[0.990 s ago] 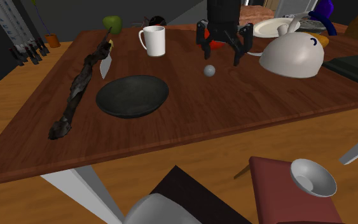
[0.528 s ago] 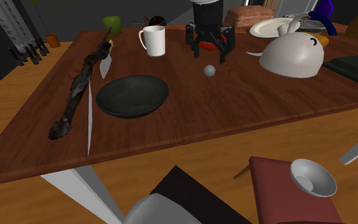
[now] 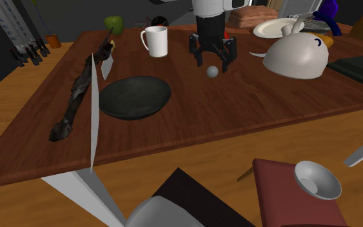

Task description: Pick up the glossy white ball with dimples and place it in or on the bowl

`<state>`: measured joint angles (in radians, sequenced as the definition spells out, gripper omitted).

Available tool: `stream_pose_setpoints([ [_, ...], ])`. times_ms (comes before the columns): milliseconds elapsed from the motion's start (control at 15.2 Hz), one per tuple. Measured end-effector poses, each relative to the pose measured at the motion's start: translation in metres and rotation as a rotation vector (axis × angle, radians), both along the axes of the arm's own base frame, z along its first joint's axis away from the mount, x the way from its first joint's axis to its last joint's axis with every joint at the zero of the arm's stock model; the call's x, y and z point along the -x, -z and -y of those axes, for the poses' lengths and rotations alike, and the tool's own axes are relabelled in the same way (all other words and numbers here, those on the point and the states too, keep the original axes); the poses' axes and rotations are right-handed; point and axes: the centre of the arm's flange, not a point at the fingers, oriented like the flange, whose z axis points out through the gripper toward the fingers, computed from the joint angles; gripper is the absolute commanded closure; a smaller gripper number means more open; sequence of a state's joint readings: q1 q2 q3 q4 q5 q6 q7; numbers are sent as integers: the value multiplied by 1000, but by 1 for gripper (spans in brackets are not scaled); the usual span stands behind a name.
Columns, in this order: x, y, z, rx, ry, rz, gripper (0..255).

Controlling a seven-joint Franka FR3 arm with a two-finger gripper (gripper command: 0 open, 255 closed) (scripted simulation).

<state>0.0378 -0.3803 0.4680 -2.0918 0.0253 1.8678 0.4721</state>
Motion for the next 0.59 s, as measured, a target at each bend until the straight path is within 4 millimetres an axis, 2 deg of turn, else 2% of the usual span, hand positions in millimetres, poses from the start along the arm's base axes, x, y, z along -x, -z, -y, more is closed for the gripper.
stream_pose_setpoints([
  [198,0,0,0,0,0,0,0],
  [264,0,0,0,0,0,0,255],
  [594,0,0,0,0,0,1,255],
])
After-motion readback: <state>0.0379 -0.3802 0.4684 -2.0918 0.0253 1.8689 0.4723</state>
